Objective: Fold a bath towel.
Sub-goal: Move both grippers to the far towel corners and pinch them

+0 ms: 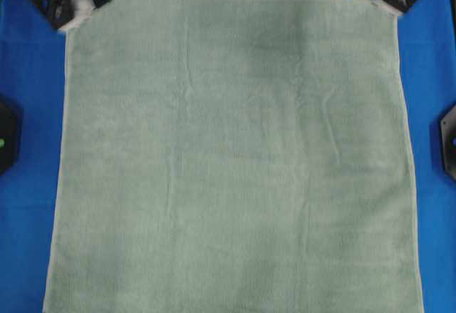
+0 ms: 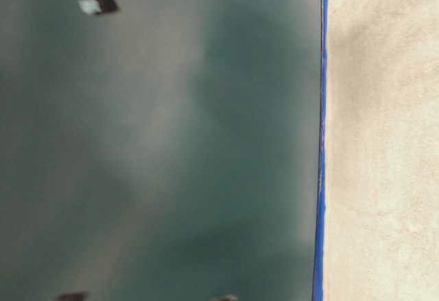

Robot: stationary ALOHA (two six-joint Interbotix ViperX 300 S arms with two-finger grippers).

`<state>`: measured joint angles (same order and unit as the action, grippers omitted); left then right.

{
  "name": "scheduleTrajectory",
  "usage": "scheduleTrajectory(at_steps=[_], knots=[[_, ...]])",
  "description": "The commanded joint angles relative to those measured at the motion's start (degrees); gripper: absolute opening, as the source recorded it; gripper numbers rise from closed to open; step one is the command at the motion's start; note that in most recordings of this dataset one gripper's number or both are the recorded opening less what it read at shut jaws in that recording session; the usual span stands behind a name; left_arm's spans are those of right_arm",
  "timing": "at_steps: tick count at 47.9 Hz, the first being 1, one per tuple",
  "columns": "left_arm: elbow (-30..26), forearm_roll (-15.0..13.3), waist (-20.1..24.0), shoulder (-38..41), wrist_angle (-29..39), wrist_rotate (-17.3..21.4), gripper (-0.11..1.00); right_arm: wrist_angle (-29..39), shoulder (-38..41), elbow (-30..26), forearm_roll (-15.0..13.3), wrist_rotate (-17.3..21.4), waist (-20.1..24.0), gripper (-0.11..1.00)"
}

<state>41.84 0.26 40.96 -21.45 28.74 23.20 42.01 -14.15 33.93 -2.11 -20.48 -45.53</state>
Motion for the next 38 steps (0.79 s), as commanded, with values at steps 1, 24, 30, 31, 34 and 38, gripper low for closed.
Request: scheduleTrajectory(at_steps=[1, 24, 30, 31, 34, 38], knots=[[-2.11, 0.00, 2.37, 3.96, -1.67, 1.49, 0.86, -0.26, 4.22, -2.72, 2.72, -3.34, -2.02, 0.58], [-7.56, 0.00, 5.89, 25.31, -9.14, 6.42, 0.87, -6.24, 20.21, -3.69, 13.80, -18.72, -8.61, 0.58], [-8.35, 0.00, 6.68, 28.92, -9.58, 8.00, 0.87, -9.23, 22.50, -3.52, 13.80, -19.60, -10.02, 0.58], [-8.35, 0.00, 6.77, 29.36, -9.58, 8.17, 0.87, -9.67, 22.94, -3.52, 13.71, -19.78, -10.28, 0.58], [-8.17, 0.00, 6.94, 30.59, -9.58, 8.53, 0.87, -10.46, 24.35, -3.52, 13.80, -20.13, -10.72, 0.58], [-7.91, 0.00, 7.03, 32.26, -9.67, 8.44, 0.87, -10.55, 25.58, -3.43, 13.80, -20.13, -10.72, 0.58]])
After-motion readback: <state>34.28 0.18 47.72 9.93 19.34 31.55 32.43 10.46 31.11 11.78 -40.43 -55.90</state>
